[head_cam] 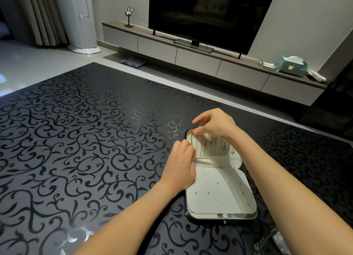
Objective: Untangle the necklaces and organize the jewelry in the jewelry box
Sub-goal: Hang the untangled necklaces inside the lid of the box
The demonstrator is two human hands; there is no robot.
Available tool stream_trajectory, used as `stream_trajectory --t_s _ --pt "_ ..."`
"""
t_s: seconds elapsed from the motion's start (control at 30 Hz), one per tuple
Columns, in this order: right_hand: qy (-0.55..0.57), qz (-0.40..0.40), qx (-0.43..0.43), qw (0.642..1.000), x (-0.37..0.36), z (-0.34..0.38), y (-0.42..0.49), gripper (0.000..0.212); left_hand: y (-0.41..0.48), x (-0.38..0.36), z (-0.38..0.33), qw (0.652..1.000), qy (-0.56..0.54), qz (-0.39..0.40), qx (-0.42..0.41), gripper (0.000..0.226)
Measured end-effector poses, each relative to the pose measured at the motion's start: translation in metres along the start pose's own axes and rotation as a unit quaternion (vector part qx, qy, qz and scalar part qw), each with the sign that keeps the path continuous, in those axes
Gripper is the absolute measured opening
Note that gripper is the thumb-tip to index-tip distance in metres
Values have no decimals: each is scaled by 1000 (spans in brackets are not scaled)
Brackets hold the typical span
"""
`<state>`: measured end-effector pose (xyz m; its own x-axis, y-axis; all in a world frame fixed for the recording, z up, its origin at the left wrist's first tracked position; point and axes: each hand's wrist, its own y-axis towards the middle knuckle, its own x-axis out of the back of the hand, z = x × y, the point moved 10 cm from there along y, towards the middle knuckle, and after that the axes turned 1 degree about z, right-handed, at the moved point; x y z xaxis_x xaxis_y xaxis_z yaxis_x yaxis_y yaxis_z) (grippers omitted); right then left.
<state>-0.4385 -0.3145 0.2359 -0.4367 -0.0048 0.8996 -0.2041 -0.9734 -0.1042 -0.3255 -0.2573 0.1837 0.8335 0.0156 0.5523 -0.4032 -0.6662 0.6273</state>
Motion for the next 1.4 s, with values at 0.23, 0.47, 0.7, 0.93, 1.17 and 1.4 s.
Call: stream_trajectory --t_s 0.23,0.47,0.7,0.93,1.17,1.4 --pt "1 62 86 994 0 15 -12 22 2 3 -9 999 21 10 -31 14" --pt "-55 -15 113 992 6 6 -41 41 -2 4 -20 997 12 51 -61 13" --pt "-129 -109 132 977 -3 15 -74 42 -24 12 -30 992 10 98 -74 15" --pt "-140 -108 106 979 1 1 -106 59 -42 18 -29 988 40 137 -55 24" --pt "-50 -121 22 991 34 -71 -187 30 -45 14 -20 984 66 165 -3 22" --pt "-48 -75 -93 992 11 -150 -273 18 -42 11 -23 967 130 220 19 16"
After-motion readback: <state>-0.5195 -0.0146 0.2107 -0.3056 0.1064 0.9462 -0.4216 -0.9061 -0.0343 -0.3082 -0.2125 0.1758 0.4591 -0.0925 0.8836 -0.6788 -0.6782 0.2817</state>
